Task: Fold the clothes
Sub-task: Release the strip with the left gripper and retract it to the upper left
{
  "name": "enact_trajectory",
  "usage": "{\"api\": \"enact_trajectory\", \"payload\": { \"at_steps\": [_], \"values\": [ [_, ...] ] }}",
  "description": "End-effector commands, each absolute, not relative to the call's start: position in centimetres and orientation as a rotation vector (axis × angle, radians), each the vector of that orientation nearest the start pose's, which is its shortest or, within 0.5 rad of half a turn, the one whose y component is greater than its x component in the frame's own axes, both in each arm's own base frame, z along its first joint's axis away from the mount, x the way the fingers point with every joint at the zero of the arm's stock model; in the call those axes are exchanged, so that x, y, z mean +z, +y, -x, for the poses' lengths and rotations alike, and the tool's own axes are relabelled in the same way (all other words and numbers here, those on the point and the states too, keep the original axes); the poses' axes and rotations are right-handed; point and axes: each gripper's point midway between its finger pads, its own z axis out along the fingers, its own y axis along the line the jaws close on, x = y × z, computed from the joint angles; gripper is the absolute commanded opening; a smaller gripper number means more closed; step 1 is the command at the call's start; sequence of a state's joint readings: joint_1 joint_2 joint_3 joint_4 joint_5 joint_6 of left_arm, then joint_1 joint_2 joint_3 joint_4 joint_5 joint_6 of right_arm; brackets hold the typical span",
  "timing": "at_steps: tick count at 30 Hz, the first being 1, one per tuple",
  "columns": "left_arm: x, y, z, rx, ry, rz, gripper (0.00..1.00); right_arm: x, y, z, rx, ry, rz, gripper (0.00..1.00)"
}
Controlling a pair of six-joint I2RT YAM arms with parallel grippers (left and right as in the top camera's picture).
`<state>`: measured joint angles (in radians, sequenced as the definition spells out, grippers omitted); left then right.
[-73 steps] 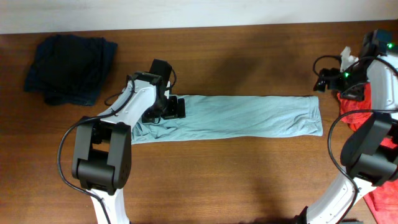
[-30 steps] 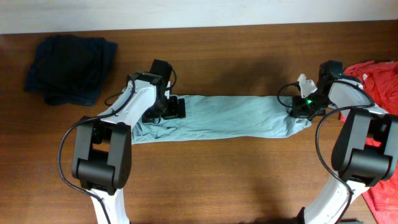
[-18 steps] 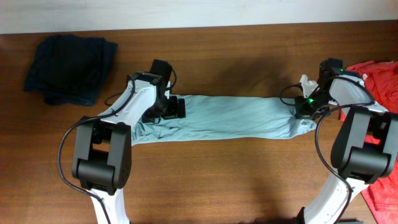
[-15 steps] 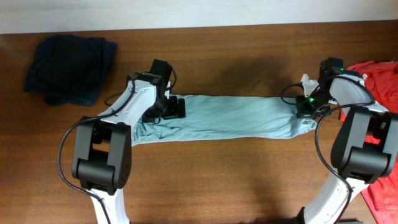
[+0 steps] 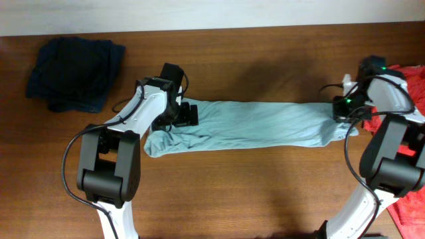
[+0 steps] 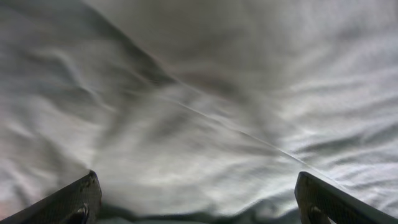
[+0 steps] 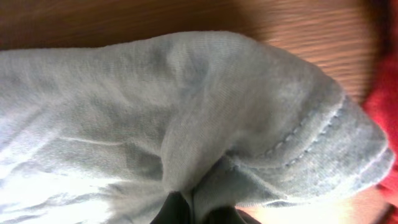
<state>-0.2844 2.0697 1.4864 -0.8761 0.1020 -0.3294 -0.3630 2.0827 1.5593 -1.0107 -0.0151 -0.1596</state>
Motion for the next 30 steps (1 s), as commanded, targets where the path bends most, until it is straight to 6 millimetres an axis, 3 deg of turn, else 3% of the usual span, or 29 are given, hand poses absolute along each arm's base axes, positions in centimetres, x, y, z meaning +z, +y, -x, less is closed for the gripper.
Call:
{"api": "enact_trajectory", "payload": {
  "at_steps": [1, 3, 6, 9, 11, 15, 19, 24, 30],
  "values": [
    [2.4, -14.1, -38.8, -0.271, 3.049, 0.075, 0.99, 3.2, -15.5, -37.6, -0.034, 3.07, -0.383, 0.04],
    [2.8, -15.6, -38.0, -0.415, 3.075, 0.067, 0.99, 3.1, -15.7, -37.5, -0.034, 3.069, -0.388, 0.04],
    [5.0, -18.5, -38.5, -0.677, 3.034, 0.03, 0.99, 3.1, -15.8, -37.7, -0.037, 3.062, -0.389, 0.04],
    [7.9, -19.0, -39.9, -0.707, 2.962, 0.003, 0.99, 3.2, -15.8, -37.8, -0.039, 3.057, -0.389, 0.04],
    [10.4, -18.2, -41.1, -0.668, 2.894, 0.004, 0.99, 3.2, -15.8, -37.8, -0.039, 3.056, -0.39, 0.04],
    [16.3, -13.0, -44.1, -0.47, 2.709, 0.107, 0.99, 4.1, -15.6, -38.4, -0.005, 3.036, -0.385, 0.04],
    [19.6, -6.8, -45.2, -0.302, 2.595, 0.256, 0.99, 6.8, -15.8, -39.0, -0.015, 3.015, -0.381, 0.04],
    [20.4, -1.2, -45.5, -0.228, 2.551, 0.408, 0.99, 9.9, -15.1, -39.7, 0.006, 3.007, -0.353, 0.04],
    [20.5, 3.3, -45.7, -0.193, 2.51, 0.527, 0.99, 12.6, -12.1, -41.3, -0.022, 2.996, -0.189, 0.04]
  ]
}}
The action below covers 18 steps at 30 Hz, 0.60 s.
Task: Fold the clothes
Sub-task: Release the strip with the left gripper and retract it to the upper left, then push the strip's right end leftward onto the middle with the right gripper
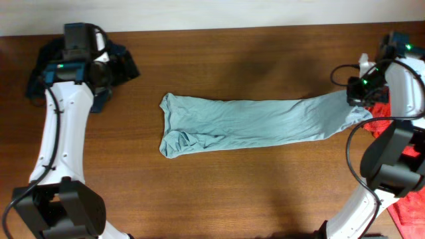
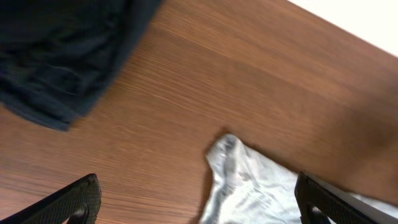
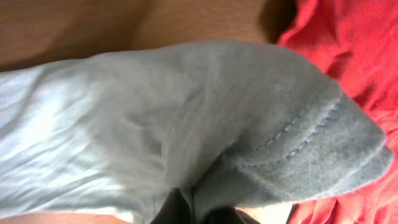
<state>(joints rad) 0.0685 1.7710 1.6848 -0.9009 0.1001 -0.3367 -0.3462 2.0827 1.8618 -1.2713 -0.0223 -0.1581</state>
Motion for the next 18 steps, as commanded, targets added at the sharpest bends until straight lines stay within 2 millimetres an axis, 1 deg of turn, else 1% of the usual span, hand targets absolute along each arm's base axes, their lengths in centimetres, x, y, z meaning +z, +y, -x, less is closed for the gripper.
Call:
{"api": "enact_trajectory", "payload": {
  "at_steps": [1, 5, 9, 15, 18],
  "values": [
    [20.5, 3.9, -45.6, -0.188, 2.505, 0.543, 0.99, 13.0, -11.1, -41.7, -0.021, 2.992, -0.152, 0.04],
    [20.5, 5.7, -45.4, -0.173, 2.493, 0.591, 0.99, 13.4, -6.8, -42.6, -0.015, 2.995, 0.0, 0.04],
    [20.5, 6.8, -45.3, -0.163, 2.485, 0.623, 0.99, 13.3, -1.4, -42.9, 0.002, 2.998, 0.166, 0.04],
    [20.5, 6.9, -45.3, -0.163, 2.485, 0.624, 0.99, 13.2, 6.5, -43.9, 0.024, 2.927, 0.377, 0.04],
    [20.5, 6.9, -45.3, -0.163, 2.484, 0.624, 0.99, 12.5, 9.6, -43.9, 0.033, 2.902, 0.477, 0.04]
  ]
}}
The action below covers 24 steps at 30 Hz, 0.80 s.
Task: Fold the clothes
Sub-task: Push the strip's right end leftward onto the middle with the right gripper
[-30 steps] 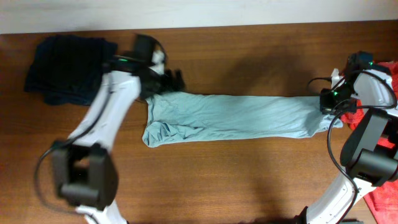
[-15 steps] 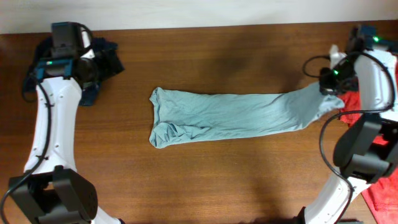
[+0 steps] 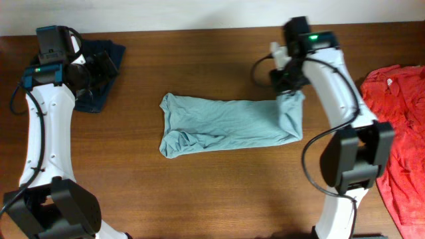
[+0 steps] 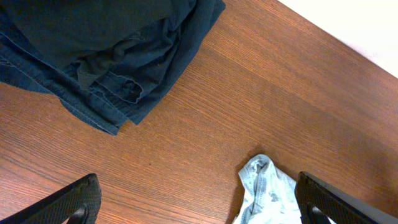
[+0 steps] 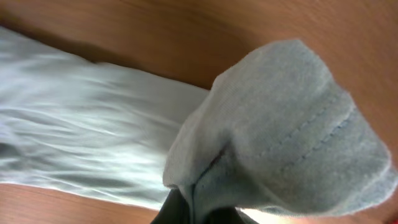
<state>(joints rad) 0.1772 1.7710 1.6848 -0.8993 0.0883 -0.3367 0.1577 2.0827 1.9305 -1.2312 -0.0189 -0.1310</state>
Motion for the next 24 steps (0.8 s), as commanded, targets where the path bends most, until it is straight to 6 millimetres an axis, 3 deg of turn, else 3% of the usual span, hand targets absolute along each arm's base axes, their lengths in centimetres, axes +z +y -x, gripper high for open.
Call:
{"api": "enact_trajectory", "payload": {
  "at_steps": [1, 14, 24],
  "values": [
    [20.5, 6.9, -45.3, -0.163, 2.485, 0.624, 0.99, 12.2, 10.3, -43.8, 0.031, 2.901, 0.503, 0.04],
    [20.5, 6.9, -45.3, -0.163, 2.485, 0.624, 0.99, 6.6, 17.1, -41.4, 0.03, 2.971, 0.781, 0.04],
    [20.5, 6.9, -45.3, -0.163, 2.485, 0.624, 0.99, 5.0, 19.3, -40.4, 0.034, 2.983, 0.851, 0.04]
  ]
}}
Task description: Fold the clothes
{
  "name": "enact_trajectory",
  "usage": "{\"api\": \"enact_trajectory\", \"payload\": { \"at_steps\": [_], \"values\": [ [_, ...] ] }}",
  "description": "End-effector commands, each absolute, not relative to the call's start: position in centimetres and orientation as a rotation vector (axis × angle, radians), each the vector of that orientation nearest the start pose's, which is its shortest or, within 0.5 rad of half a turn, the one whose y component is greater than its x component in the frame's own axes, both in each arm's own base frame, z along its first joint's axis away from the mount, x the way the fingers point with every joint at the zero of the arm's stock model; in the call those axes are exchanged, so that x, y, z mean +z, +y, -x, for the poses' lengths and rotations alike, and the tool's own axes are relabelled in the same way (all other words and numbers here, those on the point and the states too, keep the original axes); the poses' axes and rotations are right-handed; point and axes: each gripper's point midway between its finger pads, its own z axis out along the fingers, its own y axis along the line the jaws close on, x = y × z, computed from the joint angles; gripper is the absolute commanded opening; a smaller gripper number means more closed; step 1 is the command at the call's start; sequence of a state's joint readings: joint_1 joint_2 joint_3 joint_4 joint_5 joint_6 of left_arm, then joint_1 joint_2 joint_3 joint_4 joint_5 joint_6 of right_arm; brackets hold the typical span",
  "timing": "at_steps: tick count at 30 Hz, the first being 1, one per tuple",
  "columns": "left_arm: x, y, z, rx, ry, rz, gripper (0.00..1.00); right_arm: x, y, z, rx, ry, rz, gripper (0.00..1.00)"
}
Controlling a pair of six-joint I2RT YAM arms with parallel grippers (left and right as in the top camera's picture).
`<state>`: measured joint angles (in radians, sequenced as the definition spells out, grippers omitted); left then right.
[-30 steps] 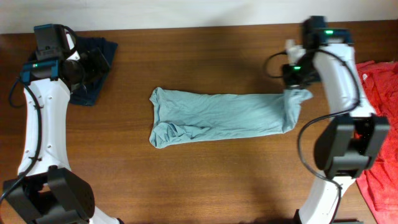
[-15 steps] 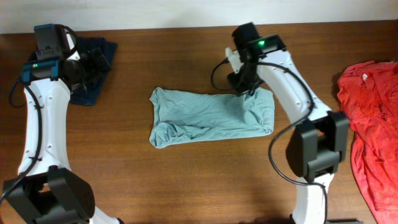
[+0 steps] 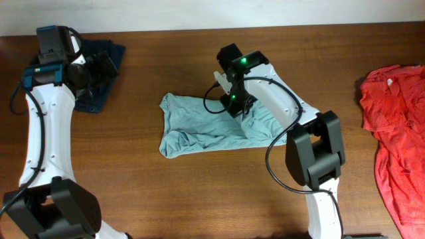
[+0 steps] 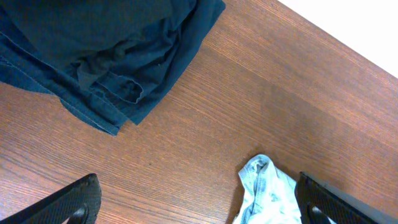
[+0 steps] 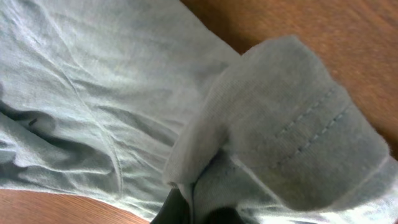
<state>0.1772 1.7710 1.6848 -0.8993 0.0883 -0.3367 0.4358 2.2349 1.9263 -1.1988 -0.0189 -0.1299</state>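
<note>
A light blue garment (image 3: pixel 199 129) lies on the brown table, its right part folded back over its middle. My right gripper (image 3: pixel 234 106) is shut on the garment's hem (image 5: pixel 292 143) and holds it above the cloth's centre. In the left wrist view the garment's left corner (image 4: pixel 264 190) shows near the bottom edge. My left gripper (image 4: pixel 199 218) hangs open and empty at the table's far left, high over the wood beside a dark blue pile.
A dark navy folded pile (image 3: pixel 93 66) sits at the far left corner, also seen as the navy pile (image 4: pixel 93 56) from the left wrist. A red garment (image 3: pixel 392 133) lies along the right edge. The white wall (image 4: pixel 367 25) bounds the table's far side.
My right gripper has carried the held end further left, from over the garment's right portion to above its middle. The visible cloth is now shorter. The left arm has not moved.
The left gripper pressed open on the garment's left end while the right held the far right end, cloth stretched long. The left then withdrew to the far left corner. The right has brought its end leftward over the cloth, doubling it.
</note>
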Motion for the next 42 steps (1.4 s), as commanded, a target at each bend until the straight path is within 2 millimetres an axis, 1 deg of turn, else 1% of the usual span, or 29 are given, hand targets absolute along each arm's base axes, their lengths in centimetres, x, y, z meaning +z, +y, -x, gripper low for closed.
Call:
{"api": "enact_trajectory", "payload": {
  "at_steps": [1, 5, 11, 14, 15, 16, 17, 18, 20, 21, 24, 25, 29, 32, 34, 36, 39, 40, 42],
  "values": [
    [20.5, 6.9, -45.3, -0.163, 2.484, 0.624, 0.99, 5.0, 19.3, -40.4, 0.035, 2.987, 0.837, 0.04],
    [20.5, 6.9, -45.3, -0.163, 2.485, 0.624, 0.99, 5.0, 19.3, -40.4, 0.039, 2.997, 0.804, 0.04],
    [20.5, 6.9, -45.3, -0.163, 2.485, 0.624, 0.99, 5.0, 19.4, -40.4, 0.054, 3.026, 0.684, 0.04],
    [20.5, 6.9, -45.3, -0.163, 2.484, 0.624, 0.99, 5.0, 19.8, -40.3, 0.087, 3.029, 0.685, 0.04],
    [20.5, 6.9, -45.3, -0.163, 2.484, 0.624, 0.99, 5.0, 19.9, -40.2, 0.096, 3.031, 0.686, 0.07],
    [20.5, 6.9, -45.3, -0.163, 2.484, 0.624, 0.99, 5.0, 20.1, -40.0, 0.118, 3.037, 0.687, 0.16],
    [20.5, 6.9, -45.3, -0.163, 2.485, 0.624, 0.99, 5.0, 20.4, -39.8, 0.151, 3.044, 0.689, 0.3],
    [20.5, 6.9, -45.3, -0.163, 2.484, 0.624, 0.99, 5.1, 20.8, -39.5, 0.193, 3.05, 0.692, 0.4],
    [20.5, 6.9, -45.3, -0.163, 2.485, 0.624, 0.99, 5.3, 21.6, -39.1, 0.276, 3.055, 0.702, 0.47],
    [20.5, 6.9, -45.3, -0.163, 2.485, 0.624, 0.99, 5.5, 21.8, -38.9, 0.301, 3.047, 0.736, 0.49],
    [20.5, 6.9, -45.3, -0.163, 2.485, 0.624, 0.99, 6.4, 21.4, -39.1, 0.299, 3.033, 0.784, 0.51],
    [20.5, 6.9, -45.3, -0.163, 2.485, 0.624, 0.99, 6.9, 21.1, -39.3, 0.299, 3.031, 0.772, 0.51],
    [20.5, 6.9, -45.3, -0.163, 2.485, 0.624, 0.99, 9.9, 19.2, -40.7, 0.31, 3.011, 0.687, 0.52],
    [20.5, 6.8, -45.3, -0.164, 2.485, 0.624, 0.99, 12.2, 18.1, -41.6, 0.393, 2.987, 0.613, 0.52],
    [20.5, 6.9, -45.3, -0.163, 2.485, 0.624, 0.99, 12.9, 17.5, -42.1, 0.445, 2.981, 0.568, 0.52],
    [20.5, 6.9, -45.3, -0.163, 2.485, 0.624, 0.99, 12.8, 16.4, -42.3, 0.45, 2.994, 0.523, 0.52],
    [20.5, 6.8, -45.3, -0.164, 2.484, 0.624, 0.99, 11.8, 15.3, -42.0, 0.45, 3.035, 0.485, 0.51],
    [20.5, 6.9, -45.3, -0.163, 2.485, 0.624, 0.99, 11.3, 15.2, -41.6, 0.454, 3.055, 0.48, 0.51],
    [20.5, 6.9, -45.3, -0.163, 2.485, 0.624, 0.99, 10.3, 15.4, -40.7, 0.48, 3.091, 0.483, 0.45]
  ]
}}
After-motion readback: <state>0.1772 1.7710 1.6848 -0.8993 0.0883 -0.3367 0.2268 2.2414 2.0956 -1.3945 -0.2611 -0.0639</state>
